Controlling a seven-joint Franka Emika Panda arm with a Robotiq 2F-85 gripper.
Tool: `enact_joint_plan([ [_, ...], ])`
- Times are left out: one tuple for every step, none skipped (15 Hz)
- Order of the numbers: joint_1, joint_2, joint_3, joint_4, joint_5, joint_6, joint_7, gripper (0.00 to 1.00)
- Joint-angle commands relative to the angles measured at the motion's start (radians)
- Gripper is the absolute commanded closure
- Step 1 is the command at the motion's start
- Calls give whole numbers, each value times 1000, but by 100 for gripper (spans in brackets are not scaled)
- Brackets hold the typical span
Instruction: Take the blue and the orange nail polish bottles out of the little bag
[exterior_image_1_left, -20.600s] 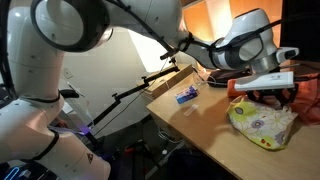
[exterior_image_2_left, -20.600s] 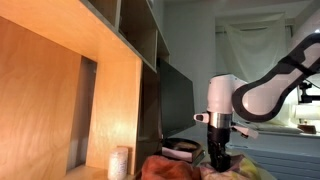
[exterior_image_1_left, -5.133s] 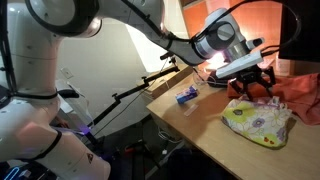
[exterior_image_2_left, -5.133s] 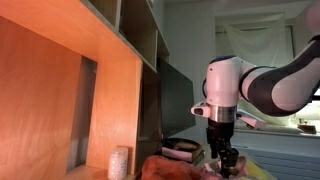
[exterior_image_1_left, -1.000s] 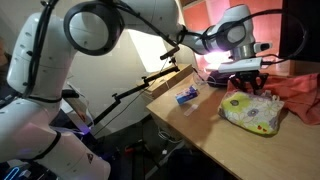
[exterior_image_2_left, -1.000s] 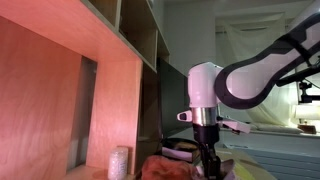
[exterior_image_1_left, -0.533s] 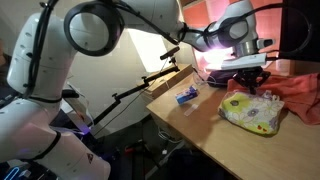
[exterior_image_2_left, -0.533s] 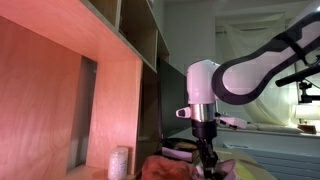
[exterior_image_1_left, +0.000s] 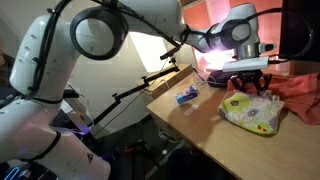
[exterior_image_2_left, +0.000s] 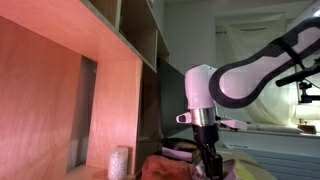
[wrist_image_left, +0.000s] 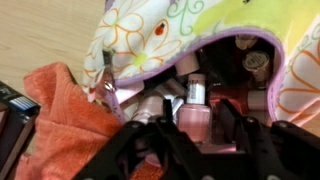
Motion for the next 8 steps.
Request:
enact_joint_plan([
  [-10,49,11,96,20,-82,-47,18],
  [-10,56,10,112,20,-93,-53,9],
  [-10,64,10,126,19,-101,-58,3],
  [-9,72,9,141,17,-109,-62,0],
  [-9,79,10,154,18,-117,-68,0],
  [-9,86,10,166,19,-122,-72,0],
  [-9,92,11,178,20,-127,-74,0],
  [-9,99,12,189,21,-132,-76,0],
])
